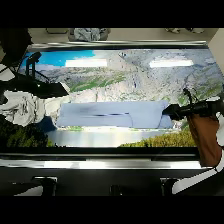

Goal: Fold the shirts.

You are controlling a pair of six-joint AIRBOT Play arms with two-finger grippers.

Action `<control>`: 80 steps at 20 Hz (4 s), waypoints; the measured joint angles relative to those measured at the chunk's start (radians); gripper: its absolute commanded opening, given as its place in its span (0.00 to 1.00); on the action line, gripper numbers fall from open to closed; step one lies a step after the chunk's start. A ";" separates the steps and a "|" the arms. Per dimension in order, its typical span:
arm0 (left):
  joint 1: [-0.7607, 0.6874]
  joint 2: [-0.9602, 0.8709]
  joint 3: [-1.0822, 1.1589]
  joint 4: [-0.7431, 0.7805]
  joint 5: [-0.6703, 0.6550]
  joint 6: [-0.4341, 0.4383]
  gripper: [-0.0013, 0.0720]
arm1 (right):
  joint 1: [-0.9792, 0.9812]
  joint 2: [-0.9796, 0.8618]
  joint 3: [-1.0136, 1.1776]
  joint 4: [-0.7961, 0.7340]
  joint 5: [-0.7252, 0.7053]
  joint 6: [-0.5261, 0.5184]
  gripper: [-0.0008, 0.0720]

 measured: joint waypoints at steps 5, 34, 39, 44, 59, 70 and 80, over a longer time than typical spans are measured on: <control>-0.067 0.007 0.000 0.000 0.000 -0.002 0.92 | 0.030 -0.015 -0.001 0.032 0.055 -0.046 0.97; -0.287 -0.163 -0.096 -0.202 0.245 -0.003 0.06 | 0.172 0.325 0.002 -0.122 -0.004 0.107 0.07; -0.467 -0.356 -0.115 -0.443 0.423 0.011 0.06 | 0.248 0.560 0.002 -0.148 0.004 0.208 0.07; -0.570 -0.488 -0.066 -0.692 0.538 0.087 0.06 | 0.273 0.747 0.013 -0.154 0.063 0.309 0.07; -0.325 -0.179 0.029 -0.244 0.383 0.055 0.06 | 0.521 0.589 0.037 0.021 -0.104 0.341 0.07; -0.068 0.229 0.026 -0.103 0.249 0.035 0.06 | 0.916 0.127 0.037 0.533 -0.528 0.173 0.95; -0.070 0.256 -0.071 0.028 0.242 0.035 0.06 | 0.581 0.270 0.026 -0.050 -0.233 0.283 0.94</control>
